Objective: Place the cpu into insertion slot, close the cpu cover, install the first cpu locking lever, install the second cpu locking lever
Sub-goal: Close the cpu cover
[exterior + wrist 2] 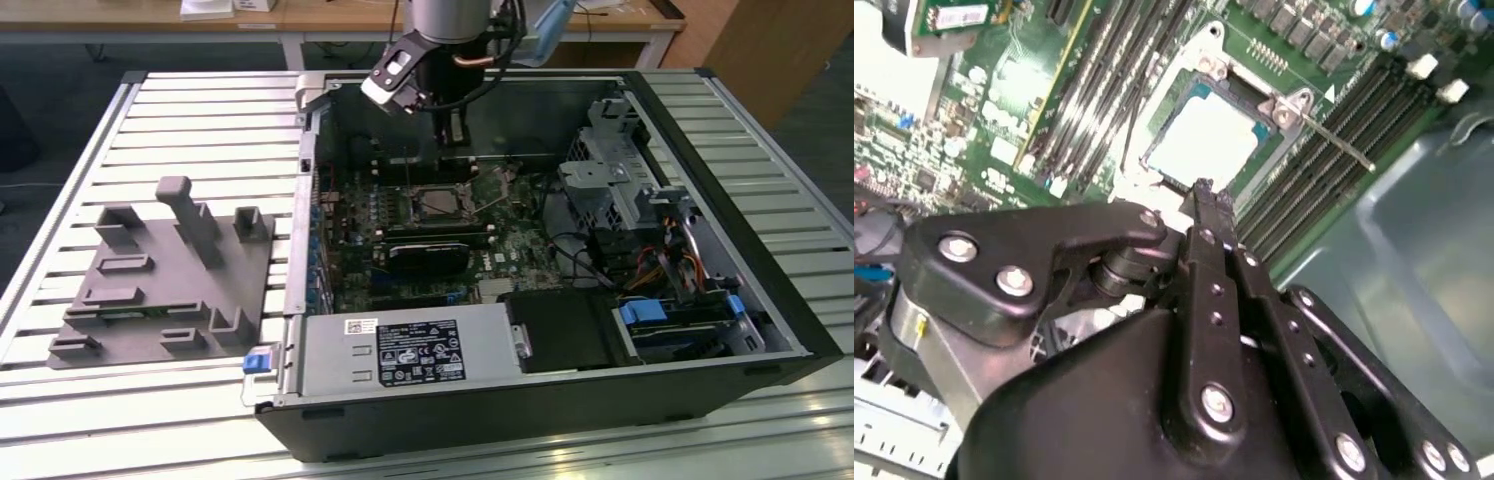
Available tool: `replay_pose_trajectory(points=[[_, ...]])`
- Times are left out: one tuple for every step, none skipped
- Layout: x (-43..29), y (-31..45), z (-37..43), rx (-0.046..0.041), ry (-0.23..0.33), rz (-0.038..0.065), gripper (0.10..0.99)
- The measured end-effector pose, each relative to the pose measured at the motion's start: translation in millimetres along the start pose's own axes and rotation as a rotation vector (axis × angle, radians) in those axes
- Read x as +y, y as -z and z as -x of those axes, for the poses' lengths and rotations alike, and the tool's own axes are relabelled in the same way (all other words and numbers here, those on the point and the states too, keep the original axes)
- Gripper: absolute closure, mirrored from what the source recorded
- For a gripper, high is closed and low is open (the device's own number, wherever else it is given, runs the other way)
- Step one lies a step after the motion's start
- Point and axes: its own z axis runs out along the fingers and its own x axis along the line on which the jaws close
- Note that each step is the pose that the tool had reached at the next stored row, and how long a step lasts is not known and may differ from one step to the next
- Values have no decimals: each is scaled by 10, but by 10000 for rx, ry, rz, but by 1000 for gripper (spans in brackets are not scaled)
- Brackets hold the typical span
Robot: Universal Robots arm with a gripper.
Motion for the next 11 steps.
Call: replay_pose_trajectory(points=[[-1, -1, 18, 24, -4, 0, 980], [-1, -1, 40, 36, -7, 0, 980], [-2, -2, 58, 43, -11, -2, 980], [-2, -3, 71, 60, -15, -7, 980], [2, -3, 78, 100, -17, -24, 980], [12, -4, 82, 145, -19, -45, 980], [26, -5, 83, 191, -21, -65, 980], [49, -6, 84, 232, -24, -83, 980], [84, -9, 84, 264, -26, -102, 980], [131, -12, 85, 279, -24, -117, 980], [171, -15, 86, 280, -26, -129, 980]])
